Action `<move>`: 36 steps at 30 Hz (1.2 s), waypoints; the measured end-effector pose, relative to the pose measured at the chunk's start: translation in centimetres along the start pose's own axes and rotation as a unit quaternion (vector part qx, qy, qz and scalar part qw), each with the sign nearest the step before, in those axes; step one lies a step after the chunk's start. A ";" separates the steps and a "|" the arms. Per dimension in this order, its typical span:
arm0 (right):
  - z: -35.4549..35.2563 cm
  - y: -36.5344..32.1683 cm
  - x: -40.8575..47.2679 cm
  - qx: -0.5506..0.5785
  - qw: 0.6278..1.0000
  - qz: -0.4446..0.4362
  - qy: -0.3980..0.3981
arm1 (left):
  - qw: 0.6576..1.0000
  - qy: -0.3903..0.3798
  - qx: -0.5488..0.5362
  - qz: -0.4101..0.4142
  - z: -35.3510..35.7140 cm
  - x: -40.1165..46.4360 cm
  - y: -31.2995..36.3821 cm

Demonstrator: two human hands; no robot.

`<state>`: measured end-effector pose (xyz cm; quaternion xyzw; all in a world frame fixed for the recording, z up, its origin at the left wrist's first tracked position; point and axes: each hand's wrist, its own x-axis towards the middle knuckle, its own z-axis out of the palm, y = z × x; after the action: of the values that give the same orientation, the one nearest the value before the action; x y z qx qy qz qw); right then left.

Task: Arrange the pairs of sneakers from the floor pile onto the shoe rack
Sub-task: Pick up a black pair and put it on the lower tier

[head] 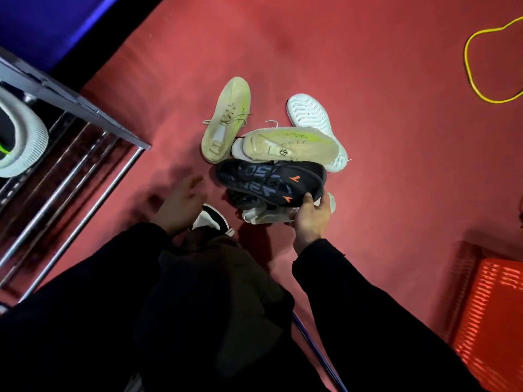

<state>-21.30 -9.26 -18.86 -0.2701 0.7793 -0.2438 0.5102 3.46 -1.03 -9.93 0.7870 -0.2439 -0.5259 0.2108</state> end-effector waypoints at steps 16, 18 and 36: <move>-2.4 -9.0 -5.3 0.131 0.975 -0.083 -0.161 | 0.930 -0.024 -0.364 -0.043 -1.0 -2.3 2.1; -1.4 -9.5 -5.0 0.131 0.973 -0.032 -0.187 | 0.934 -0.007 -0.356 -0.035 -1.3 -2.8 1.7; 7.1 -0.3 -0.8 0.047 0.962 0.227 -0.144 | 0.909 0.085 -0.405 -0.046 -3.3 -6.6 -1.8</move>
<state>-14.40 -9.74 -20.70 -0.0939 0.7259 -0.1163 0.6713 4.60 4.65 -5.01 0.6861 0.0454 -0.5201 0.5067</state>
